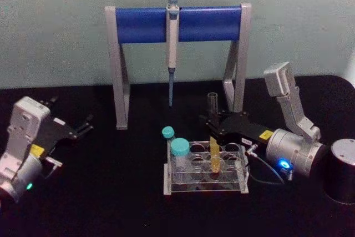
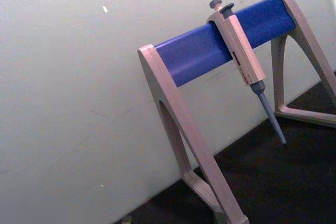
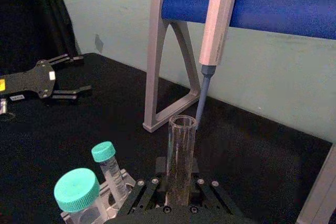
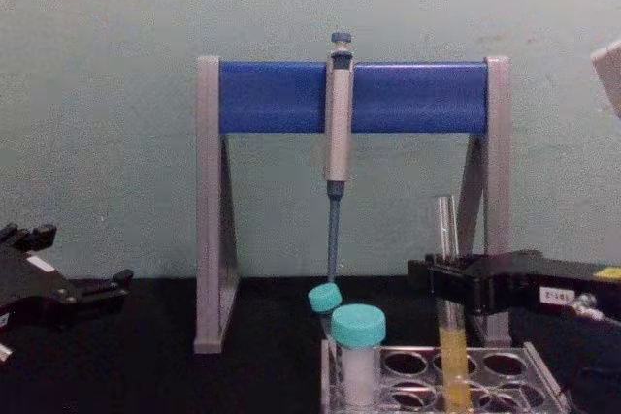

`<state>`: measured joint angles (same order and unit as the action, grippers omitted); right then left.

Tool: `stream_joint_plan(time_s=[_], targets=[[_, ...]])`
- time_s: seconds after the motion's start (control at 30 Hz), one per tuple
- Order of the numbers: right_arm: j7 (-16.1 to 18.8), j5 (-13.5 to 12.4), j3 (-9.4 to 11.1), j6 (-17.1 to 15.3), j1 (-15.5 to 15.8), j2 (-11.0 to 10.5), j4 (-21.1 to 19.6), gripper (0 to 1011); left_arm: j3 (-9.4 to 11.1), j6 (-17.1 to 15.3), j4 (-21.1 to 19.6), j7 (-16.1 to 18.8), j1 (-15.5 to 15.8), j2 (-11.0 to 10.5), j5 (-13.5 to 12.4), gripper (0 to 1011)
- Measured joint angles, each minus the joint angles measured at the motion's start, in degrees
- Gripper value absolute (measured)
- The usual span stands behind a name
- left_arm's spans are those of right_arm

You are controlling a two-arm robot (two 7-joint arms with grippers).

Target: Pick up the test tube from the test tube rack, shake it, then place it back into the test tube rack.

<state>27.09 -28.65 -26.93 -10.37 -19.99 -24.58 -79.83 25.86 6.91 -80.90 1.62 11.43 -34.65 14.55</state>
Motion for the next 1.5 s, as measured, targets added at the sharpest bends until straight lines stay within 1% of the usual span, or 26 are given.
stream_joint_plan(time_s=[0.13, 0.33, 0.37, 0.47, 0.57, 0.63, 0.73, 0.93, 1.23, 1.5], targets=[[0.28, -0.08, 0.02, 0.8, 0.16, 0.01, 0.0, 229, 0.0, 0.0, 0.0, 0.0, 0.0, 0.0, 0.0, 1010], [0.76, -0.01, 0.14, 3.51, 0.99, -0.11, -0.83, 229, 0.0, 0.0, 0.0, 0.0, 0.0, 0.0, 0.0, 1010], [0.77, 0.2, 0.2, 4.39, 1.31, -0.21, -1.13, 229, 0.0, 0.0, 0.0, 0.0, 0.0, 0.0, 0.0, 1010], [0.75, 0.7, 0.27, 5.64, 1.78, -0.38, -1.59, 229, 0.0, 0.0, 0.0, 0.0, 0.0, 0.0, 0.0, 1010], [0.49, 1.85, 0.49, 7.52, 2.69, -0.8, -2.57, 229, 0.0, 0.0, 0.0, 0.0, 0.0, 0.0, 0.0, 1010], [0.38, 2.39, 0.62, 8.17, 3.06, -0.96, -3.04, 229, 0.0, 0.0, 0.0, 0.0, 0.0, 0.0, 0.0, 1010], [0.08, 3.06, 1.09, 9.3, 3.75, -1.11, -3.97, 229, 0.0, 0.0, 0.0, 0.0, 0.0, 0.0, 0.0, 1010], [-0.02, 3.31, 2.51, 11.2, 5.03, -1.06, -6.02, 229, 0.0, 0.0, 0.0, 0.0, 0.0, 0.0, 0.0, 1010], [0.06, 3.16, 4.26, 12.37, 5.81, -1.07, -8.93, 229, 0.0, 0.0, 0.0, 0.0, 0.0, 0.0, 0.0, 1010], [0.55, 2.72, 4.77, 12.93, 5.13, -0.55, -9.49, 229, 0.0, 0.0, 0.0, 0.0, 0.0, 0.0, 0.0, 1009]])
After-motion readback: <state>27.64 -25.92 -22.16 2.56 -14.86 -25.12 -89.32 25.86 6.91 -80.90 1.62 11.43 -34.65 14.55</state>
